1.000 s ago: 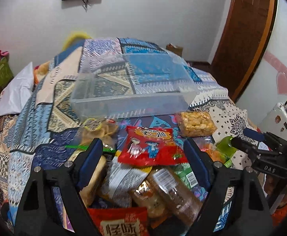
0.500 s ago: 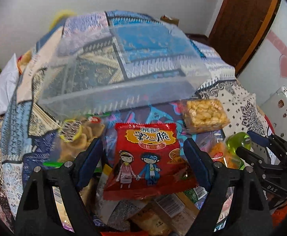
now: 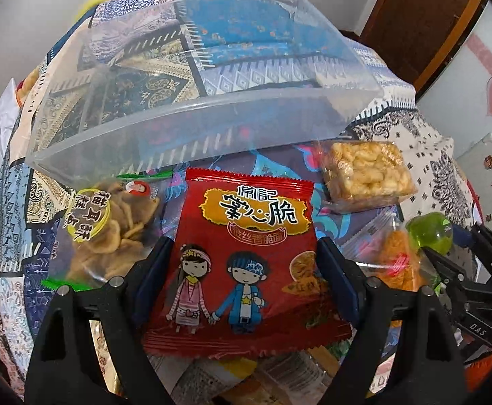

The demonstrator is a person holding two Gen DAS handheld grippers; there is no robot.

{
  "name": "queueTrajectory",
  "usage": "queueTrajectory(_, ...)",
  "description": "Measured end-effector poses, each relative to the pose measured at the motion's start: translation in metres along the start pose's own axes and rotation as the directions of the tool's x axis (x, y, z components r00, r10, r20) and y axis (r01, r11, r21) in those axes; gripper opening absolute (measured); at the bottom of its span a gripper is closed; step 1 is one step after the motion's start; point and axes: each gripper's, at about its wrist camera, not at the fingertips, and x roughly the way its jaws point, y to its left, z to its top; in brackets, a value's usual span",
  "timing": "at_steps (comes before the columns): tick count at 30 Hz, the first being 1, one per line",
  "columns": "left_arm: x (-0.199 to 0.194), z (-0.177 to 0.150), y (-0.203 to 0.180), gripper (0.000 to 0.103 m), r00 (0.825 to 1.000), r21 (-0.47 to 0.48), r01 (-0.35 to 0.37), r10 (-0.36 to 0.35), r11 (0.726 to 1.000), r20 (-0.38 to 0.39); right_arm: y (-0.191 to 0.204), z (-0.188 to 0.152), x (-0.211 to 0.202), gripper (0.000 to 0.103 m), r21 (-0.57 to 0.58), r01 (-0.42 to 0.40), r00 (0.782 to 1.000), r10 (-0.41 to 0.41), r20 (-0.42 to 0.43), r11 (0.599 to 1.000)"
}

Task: Organize snacks
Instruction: 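Grasp the red snack bag with left gripper while right grasps green jelly cup, then drop red bag into clear box with left gripper while right drops jelly cup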

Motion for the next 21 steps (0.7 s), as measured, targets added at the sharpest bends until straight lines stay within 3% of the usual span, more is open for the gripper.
queueTrajectory(11, -0.005, -0.009, -0.004, 0.074, 0.998, 0.009, -0.008, 0.007, 1.0, 0.061, 0.001, -0.002, -0.011, 0.047, 0.009, 0.039, 0.998, -0.039, 0.042, 0.999)
queueTrajectory(21, -0.053, -0.012, 0.005, 0.072, 0.983, -0.04, 0.011, -0.003, 0.999, 0.181, 0.001, 0.013, -0.029, 0.047, 0.014, 0.06, 0.993, -0.061, 0.104, 0.998)
